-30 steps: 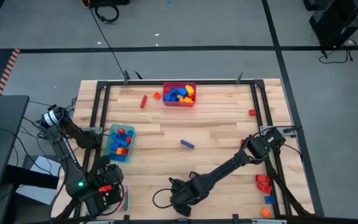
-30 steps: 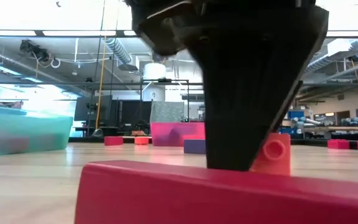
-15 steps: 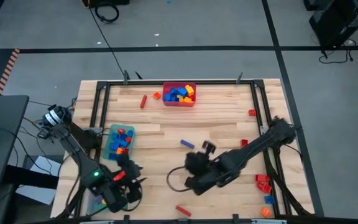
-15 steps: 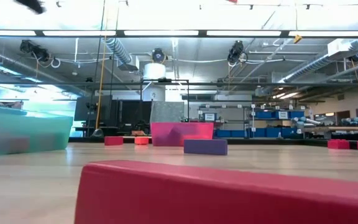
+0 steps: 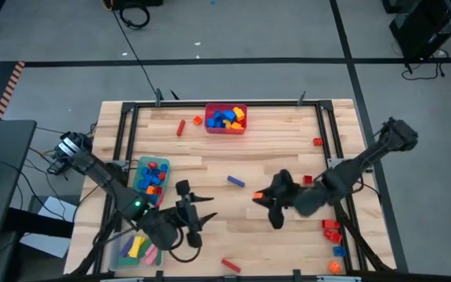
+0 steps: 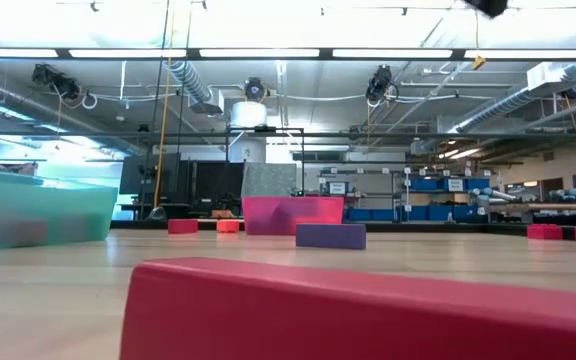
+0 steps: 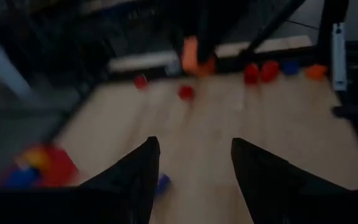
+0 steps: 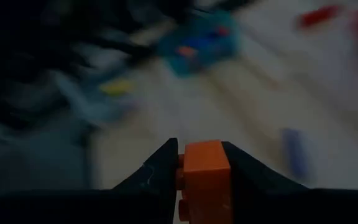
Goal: Sort blocks by size
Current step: Put the orange 4 studded building block into the teal bin
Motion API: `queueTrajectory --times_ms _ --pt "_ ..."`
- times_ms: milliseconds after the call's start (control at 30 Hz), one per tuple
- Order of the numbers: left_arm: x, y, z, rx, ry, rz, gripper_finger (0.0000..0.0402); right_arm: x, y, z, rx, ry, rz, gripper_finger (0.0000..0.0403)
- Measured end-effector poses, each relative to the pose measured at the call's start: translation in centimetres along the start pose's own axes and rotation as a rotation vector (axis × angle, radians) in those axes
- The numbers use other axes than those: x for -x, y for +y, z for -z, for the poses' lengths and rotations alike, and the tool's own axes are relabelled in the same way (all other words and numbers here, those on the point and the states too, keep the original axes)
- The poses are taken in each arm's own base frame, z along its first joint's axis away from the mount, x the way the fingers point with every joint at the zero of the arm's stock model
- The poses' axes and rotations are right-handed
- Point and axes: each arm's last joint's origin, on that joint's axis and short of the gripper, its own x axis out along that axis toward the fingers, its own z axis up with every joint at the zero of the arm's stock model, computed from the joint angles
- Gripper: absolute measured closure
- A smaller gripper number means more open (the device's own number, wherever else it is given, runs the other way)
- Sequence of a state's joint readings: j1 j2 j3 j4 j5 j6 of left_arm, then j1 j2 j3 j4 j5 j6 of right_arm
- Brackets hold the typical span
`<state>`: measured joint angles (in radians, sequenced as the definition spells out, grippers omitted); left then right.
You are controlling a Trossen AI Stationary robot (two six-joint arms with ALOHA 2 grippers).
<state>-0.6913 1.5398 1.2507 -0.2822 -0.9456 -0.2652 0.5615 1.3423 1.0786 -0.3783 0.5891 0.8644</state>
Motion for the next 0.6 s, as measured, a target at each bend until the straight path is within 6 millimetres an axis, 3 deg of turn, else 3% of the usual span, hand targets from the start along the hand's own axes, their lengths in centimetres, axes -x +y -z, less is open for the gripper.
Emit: queueTrajectory --times_ms 233,600 --pt "-1.2 0.8 -1.6 -0.243 -0.085 -0.047 0.0193 -2.0 -4.3 0.0 -0.262 -0.16 -0.433 0.0296" --pt "-4.5 3.9 -2.1 -0.265 -0.046 -0.187 0.0193 -4.1 -7.0 -2.9 -0.333 -0.288 -0.523 0.0296"
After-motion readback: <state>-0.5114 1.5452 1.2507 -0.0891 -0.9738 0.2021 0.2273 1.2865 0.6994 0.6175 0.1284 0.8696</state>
